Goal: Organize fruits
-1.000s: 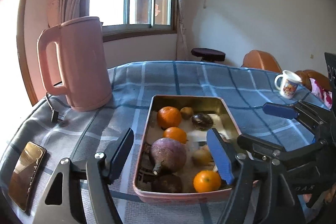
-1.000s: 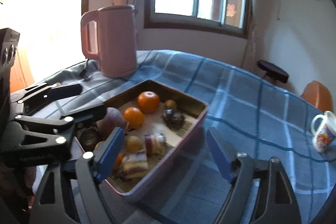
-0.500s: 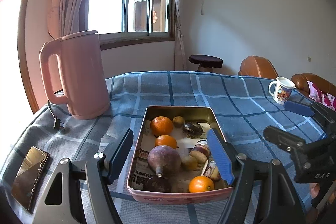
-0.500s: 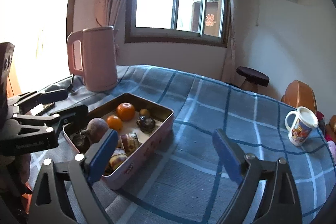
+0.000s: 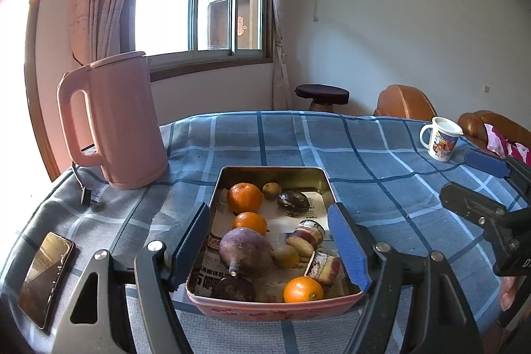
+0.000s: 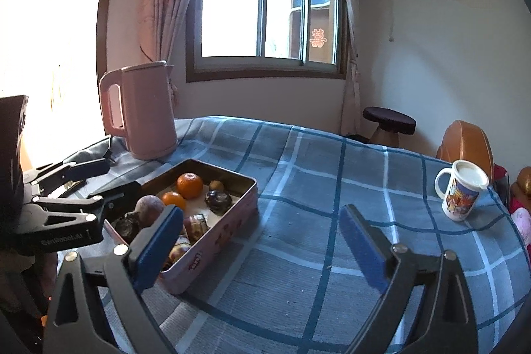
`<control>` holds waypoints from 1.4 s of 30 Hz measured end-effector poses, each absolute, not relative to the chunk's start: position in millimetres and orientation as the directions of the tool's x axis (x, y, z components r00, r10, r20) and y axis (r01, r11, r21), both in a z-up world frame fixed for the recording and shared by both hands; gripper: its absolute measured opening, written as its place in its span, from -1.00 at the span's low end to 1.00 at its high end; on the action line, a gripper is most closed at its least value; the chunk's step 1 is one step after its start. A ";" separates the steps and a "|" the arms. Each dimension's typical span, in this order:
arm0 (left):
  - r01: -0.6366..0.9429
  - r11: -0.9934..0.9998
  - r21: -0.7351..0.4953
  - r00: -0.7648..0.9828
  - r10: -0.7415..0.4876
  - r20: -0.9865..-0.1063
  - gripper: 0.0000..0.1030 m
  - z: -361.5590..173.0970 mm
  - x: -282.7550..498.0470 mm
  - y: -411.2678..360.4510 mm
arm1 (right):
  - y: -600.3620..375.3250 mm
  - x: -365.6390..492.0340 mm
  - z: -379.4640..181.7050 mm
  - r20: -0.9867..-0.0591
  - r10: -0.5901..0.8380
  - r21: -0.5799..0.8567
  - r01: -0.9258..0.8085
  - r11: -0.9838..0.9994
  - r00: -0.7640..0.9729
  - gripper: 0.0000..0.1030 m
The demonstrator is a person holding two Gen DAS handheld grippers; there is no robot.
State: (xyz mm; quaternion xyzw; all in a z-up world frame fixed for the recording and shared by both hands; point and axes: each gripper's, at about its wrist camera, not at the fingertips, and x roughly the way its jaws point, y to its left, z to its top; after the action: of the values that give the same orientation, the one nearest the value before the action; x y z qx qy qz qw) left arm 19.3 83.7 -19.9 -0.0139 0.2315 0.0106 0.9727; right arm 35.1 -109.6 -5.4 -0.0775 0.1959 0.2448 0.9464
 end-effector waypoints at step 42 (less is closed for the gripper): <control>-0.020 1.000 0.002 0.881 0.019 -0.473 0.62 -26.1 22.3 66.5 | -129.4 29.0 -22.5 -0.415 0.402 -0.061 -0.466 0.883 0.816 0.90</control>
State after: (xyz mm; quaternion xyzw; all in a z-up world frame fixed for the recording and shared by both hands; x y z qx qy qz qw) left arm 22.3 66.5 -26.1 -0.0014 0.2438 0.0102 0.9698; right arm 29.0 -129.4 -22.5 -0.0802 0.1992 0.2284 0.9496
